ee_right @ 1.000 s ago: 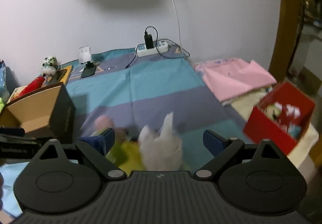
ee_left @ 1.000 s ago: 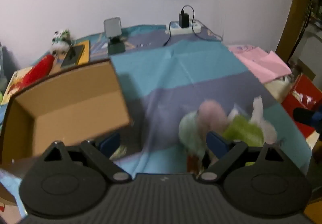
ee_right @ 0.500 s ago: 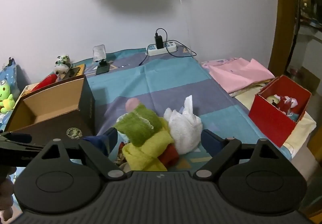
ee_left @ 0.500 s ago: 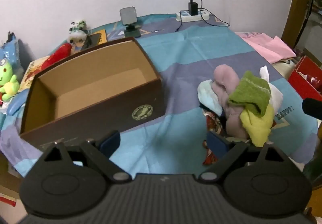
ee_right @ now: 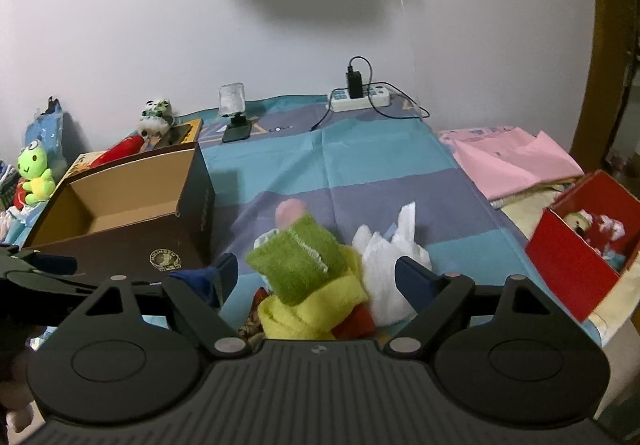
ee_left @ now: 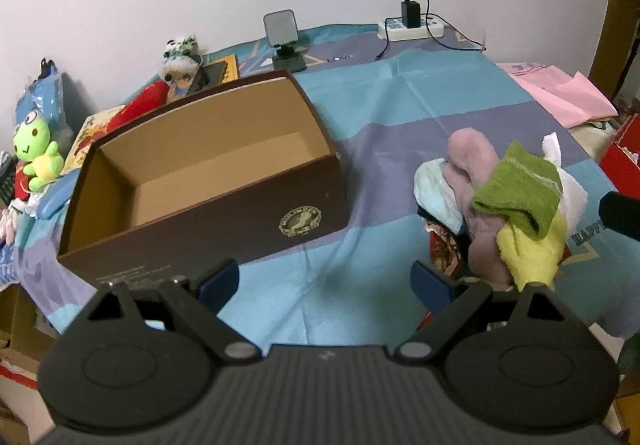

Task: Organize soft objects
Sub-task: 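Reach the right gripper into the pile and grasp the green towel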

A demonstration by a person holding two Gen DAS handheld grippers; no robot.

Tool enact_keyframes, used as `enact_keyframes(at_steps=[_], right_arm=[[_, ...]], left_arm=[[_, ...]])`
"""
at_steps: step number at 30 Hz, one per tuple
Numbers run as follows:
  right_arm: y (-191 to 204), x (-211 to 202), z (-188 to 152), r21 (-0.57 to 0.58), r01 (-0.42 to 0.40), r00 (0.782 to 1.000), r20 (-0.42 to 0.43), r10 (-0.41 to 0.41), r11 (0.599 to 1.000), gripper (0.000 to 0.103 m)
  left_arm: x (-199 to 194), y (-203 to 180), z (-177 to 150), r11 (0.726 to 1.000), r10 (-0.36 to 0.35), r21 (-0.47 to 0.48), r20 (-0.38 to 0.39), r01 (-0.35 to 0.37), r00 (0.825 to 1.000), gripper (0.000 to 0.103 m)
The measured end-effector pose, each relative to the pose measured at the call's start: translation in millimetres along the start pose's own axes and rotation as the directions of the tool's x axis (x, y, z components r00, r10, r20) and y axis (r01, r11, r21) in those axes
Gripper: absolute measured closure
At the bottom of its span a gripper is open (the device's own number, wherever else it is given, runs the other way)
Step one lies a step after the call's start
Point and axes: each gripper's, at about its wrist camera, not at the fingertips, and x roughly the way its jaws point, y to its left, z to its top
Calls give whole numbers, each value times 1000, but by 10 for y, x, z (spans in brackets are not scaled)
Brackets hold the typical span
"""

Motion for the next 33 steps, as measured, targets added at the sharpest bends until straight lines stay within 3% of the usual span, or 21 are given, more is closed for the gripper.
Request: enact_keyframes(at_steps=[11,26,33], right_arm=[[-292,217,136,27,-119,993,-20,120,992,33],[-493,474,260,42,-228,972,-44,230,973,41],[-560,561,298,50,-267,961,-60,270,962,47]], left_arm=[[155,-135,179,1000,8,-5,-71,-8,997,11],[361,-325,277,999,38,-14,-103,-40,994,11],[429,-352,271,1000,8,-27,-109,-11,994,11]])
